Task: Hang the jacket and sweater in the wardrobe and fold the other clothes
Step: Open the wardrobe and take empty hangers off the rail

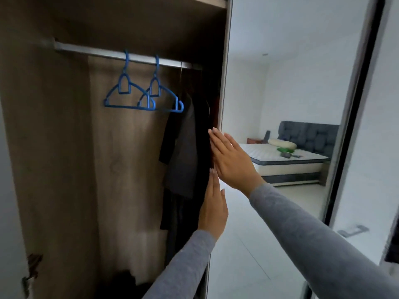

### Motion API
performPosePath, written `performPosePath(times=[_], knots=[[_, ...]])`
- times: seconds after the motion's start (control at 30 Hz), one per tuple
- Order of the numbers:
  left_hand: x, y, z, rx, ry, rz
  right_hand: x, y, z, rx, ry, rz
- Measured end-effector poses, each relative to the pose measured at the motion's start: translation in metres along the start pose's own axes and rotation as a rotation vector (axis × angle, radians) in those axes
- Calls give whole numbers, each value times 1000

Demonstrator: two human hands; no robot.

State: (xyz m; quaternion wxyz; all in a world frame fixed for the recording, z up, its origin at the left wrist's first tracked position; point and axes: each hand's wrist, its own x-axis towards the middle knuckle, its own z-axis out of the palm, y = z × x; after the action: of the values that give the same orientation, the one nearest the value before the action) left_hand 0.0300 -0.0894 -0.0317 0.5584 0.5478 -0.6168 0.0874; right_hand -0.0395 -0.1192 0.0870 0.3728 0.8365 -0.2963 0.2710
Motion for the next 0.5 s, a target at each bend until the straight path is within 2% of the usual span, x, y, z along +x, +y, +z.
performPosePath(times=[0.07, 0.17, 0.27, 0.5], knots=[[-2, 1, 11, 0, 60, -52, -1, -1, -3, -76, 10, 7], [1, 9, 15, -308, 76, -183, -2, -4, -9, -176, 54, 13], [-2, 12, 11, -445, 58, -224, -4, -5, -15, -260, 97, 1], [-24, 37, -5, -549, 16, -259, -23, -9, -37, -265, 73, -14]])
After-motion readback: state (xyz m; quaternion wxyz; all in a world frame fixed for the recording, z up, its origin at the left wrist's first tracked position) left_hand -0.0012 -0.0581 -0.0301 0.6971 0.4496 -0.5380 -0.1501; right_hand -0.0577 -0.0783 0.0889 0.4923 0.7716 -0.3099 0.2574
